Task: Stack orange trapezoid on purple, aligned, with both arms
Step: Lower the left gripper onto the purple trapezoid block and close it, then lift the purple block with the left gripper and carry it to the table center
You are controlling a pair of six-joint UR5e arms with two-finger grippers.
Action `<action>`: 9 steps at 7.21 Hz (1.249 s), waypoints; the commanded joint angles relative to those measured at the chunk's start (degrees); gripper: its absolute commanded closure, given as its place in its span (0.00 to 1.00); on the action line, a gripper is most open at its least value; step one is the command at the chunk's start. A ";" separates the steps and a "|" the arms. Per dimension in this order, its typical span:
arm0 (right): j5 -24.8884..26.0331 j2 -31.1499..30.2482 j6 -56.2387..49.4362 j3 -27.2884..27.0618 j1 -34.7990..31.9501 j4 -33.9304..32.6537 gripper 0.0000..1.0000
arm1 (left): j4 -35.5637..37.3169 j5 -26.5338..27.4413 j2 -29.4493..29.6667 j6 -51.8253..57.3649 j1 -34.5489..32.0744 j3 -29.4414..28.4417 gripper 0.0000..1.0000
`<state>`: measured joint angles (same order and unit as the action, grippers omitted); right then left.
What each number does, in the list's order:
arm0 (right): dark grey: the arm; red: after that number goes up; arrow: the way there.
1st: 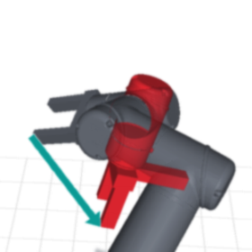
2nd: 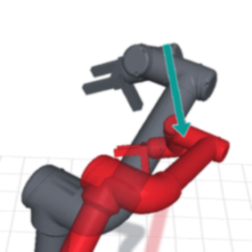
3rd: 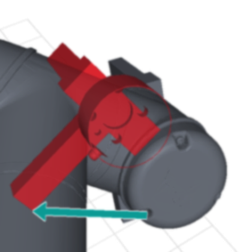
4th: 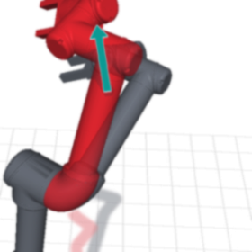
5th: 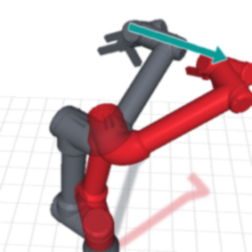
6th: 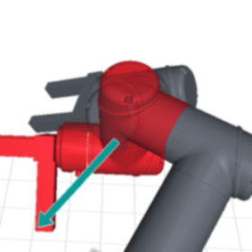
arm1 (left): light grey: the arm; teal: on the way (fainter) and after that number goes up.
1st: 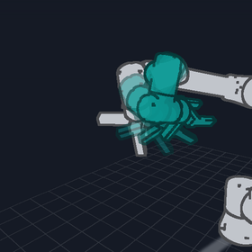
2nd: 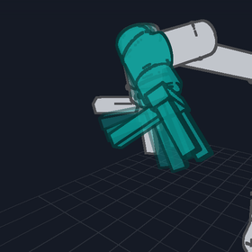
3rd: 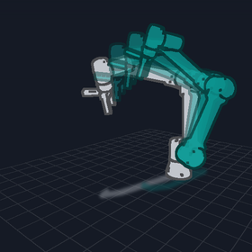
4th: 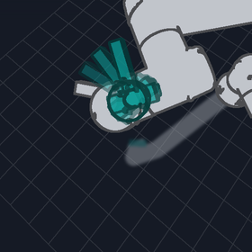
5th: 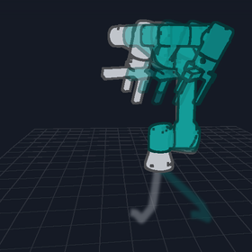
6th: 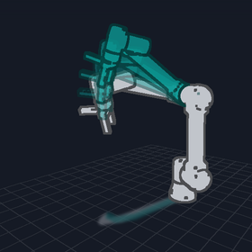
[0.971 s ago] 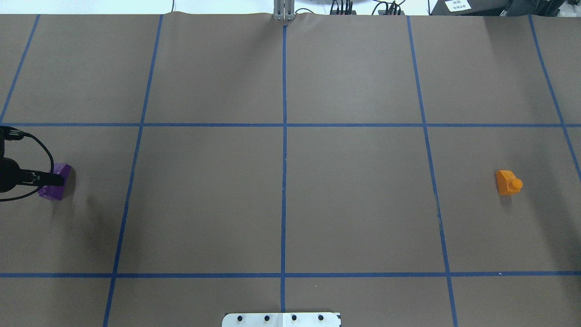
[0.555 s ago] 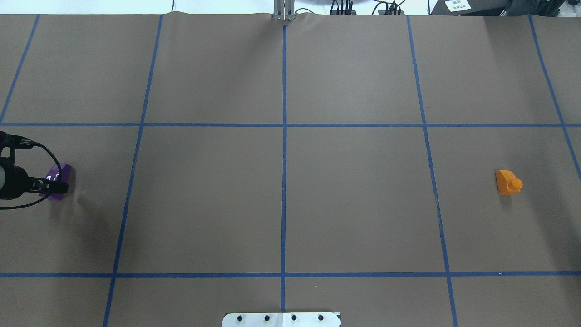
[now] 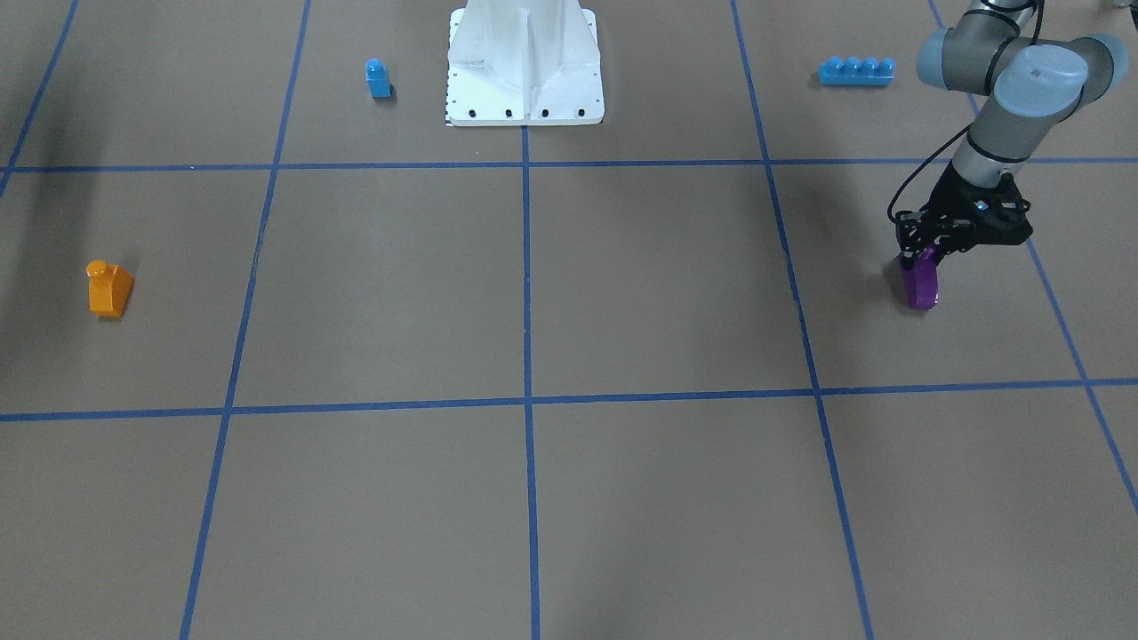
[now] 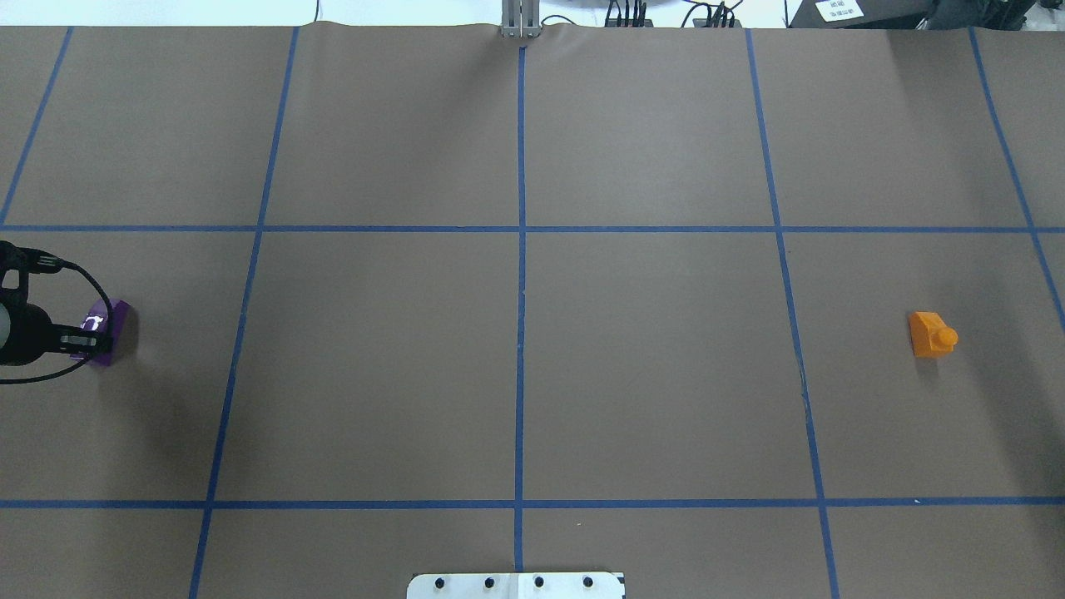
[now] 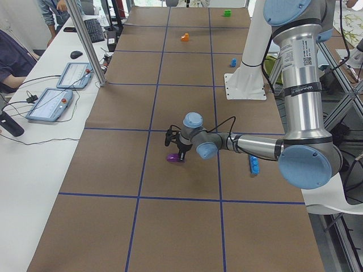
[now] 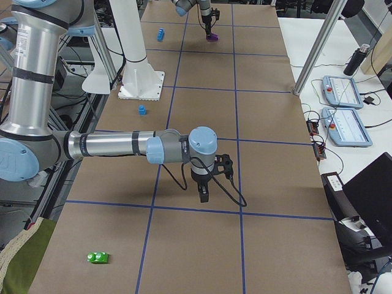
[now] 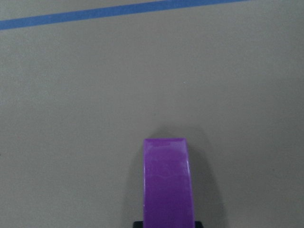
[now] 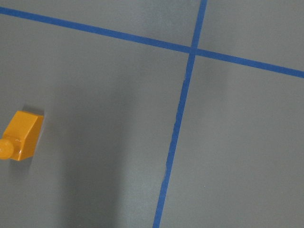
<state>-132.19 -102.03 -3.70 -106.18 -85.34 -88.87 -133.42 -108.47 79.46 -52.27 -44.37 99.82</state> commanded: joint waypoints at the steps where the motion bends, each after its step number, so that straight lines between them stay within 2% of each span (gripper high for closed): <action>1: 0.00 0.07 -0.08 -0.08 0.00 0.01 0.00 | 1.83 -0.59 1.13 -0.37 -0.10 4.21 1.00; 2: 0.00 0.07 0.01 -0.08 0.00 1.32 0.00 | 9.68 -1.90 3.57 -0.72 -0.02 9.64 1.00; 3: -0.17 0.07 0.09 0.09 0.00 2.37 0.00 | 21.33 -2.00 8.99 -1.60 -0.02 15.00 1.00; 4: -0.17 0.07 0.10 0.01 0.00 2.56 0.00 | 30.23 -1.92 17.75 -6.74 0.51 16.10 1.00; 5: -0.09 0.07 0.27 -0.17 0.00 3.78 0.00 | 37.02 -1.57 26.01 -9.84 3.99 15.67 1.00; 6: -0.09 0.07 1.31 -0.08 0.00 4.57 0.00 | 42.48 -1.22 33.32 -13.96 9.16 14.45 1.00; 7: -0.09 0.07 1.67 0.01 0.00 4.67 0.00 | 44.45 2.35 39.92 -18.35 13.74 10.96 1.00; 9: -0.09 0.16 1.68 -0.08 0.00 4.67 0.00 | 44.13 7.38 51.71 -23.81 20.52 -2.02 1.00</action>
<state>-132.28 -101.90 -2.10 -106.24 -85.34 -84.22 -89.57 -103.86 124.09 -72.45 -27.89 105.11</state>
